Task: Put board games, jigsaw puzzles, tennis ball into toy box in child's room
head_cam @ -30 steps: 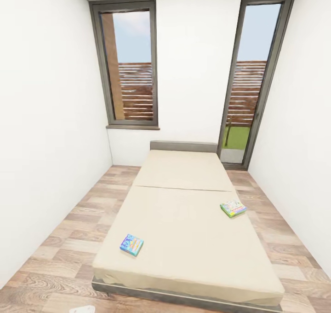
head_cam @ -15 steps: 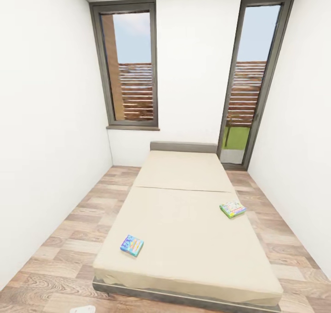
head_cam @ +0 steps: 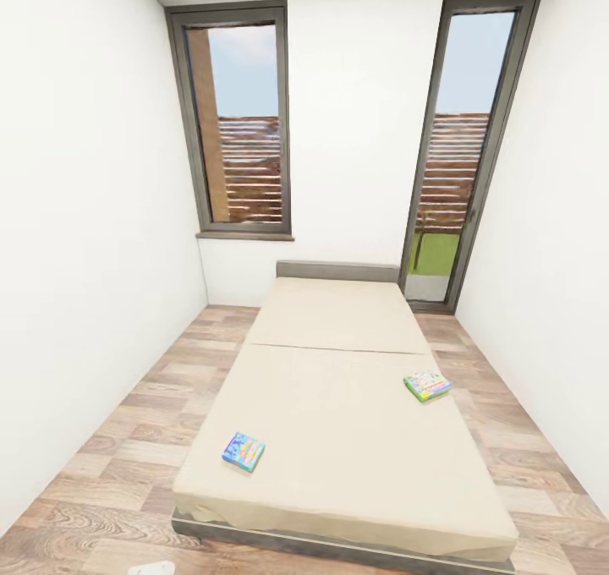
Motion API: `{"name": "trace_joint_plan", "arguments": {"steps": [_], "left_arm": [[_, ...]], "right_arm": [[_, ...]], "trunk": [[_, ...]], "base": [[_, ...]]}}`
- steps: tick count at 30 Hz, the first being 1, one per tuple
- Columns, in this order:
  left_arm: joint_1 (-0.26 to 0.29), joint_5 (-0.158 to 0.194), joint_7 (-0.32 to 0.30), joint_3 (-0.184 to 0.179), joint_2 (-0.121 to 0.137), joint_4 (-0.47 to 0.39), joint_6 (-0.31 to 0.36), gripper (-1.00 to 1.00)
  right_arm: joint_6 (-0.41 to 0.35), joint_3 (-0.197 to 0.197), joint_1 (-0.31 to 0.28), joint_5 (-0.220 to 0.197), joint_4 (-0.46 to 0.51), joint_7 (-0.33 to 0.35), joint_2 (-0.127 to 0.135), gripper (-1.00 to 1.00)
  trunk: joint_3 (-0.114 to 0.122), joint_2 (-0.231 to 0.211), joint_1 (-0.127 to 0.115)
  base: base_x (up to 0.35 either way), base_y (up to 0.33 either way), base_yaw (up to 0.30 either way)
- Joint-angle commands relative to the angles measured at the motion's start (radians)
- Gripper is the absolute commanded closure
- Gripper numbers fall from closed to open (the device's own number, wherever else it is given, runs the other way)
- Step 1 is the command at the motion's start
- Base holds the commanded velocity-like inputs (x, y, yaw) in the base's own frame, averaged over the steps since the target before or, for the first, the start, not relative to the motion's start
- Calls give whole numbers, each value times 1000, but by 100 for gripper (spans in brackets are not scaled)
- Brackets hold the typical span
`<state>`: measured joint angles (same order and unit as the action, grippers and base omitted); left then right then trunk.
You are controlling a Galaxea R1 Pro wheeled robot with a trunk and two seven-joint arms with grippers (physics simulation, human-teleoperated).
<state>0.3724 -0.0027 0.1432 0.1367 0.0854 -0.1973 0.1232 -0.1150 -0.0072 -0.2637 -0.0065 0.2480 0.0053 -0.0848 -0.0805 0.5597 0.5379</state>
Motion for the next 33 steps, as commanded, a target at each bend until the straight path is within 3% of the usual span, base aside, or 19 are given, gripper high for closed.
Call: {"name": "trace_joint_plan", "arguments": {"steps": [1, 5, 6, 10, 15, 16, 20, 28, 33], "left_arm": [[0, 1, 0, 7, 0, -2, 7, -100], [2, 4, 0, 10, 2, -7, 11, -100], [5, 4, 1, 11, 3, -11, 20, -100], [15, 2, 1, 12, 5, -17, 59, -100], [76, 4, -3, 11, 20, -72, 171, -100], [97, 5, -14, 11, 26, -100, 214, -100], [125, 6, -77, 12, 39, -175, 319, -100], [162, 4, -211, 12, 79, -302, 465, -100], [166, 2, -232, 11, 92, -324, 489, -100]], "right_arm": [[-22, -1, 0, 0, 5, 1, 0, -100], [-81, -1, -5, 1, 9, 1, -2, -100], [-142, -1, -11, 2, 21, 1, -5, -100], [-236, 0, -18, 2, 78, 1, -9, -100], [-409, 0, -22, 2, 235, 1, -10, -100], [-459, 0, -22, 2, 290, 1, -10, -100], [-545, 0, -26, 2, 395, 1, -9, -100], [-592, 0, -28, 0, 450, 0, -7, -100], [-589, -3, -28, -3, 450, 1, -5, -100]], "trunk": [[1, -6, -4], [14, -34, -19], [17, -41, -23], [30, -69, -38], [45, -104, -57], [47, -111, -61], [55, -139, -76], [52, -160, -88], [44, -160, -88]], "base": [[0, 0, 0], [0, 0, 0], [0, 0, 0], [0, 0, 0], [0, 0, 0], [0, 0, 0], [0, 0, 0], [0, 0, 0], [0, 0, 0]]}}
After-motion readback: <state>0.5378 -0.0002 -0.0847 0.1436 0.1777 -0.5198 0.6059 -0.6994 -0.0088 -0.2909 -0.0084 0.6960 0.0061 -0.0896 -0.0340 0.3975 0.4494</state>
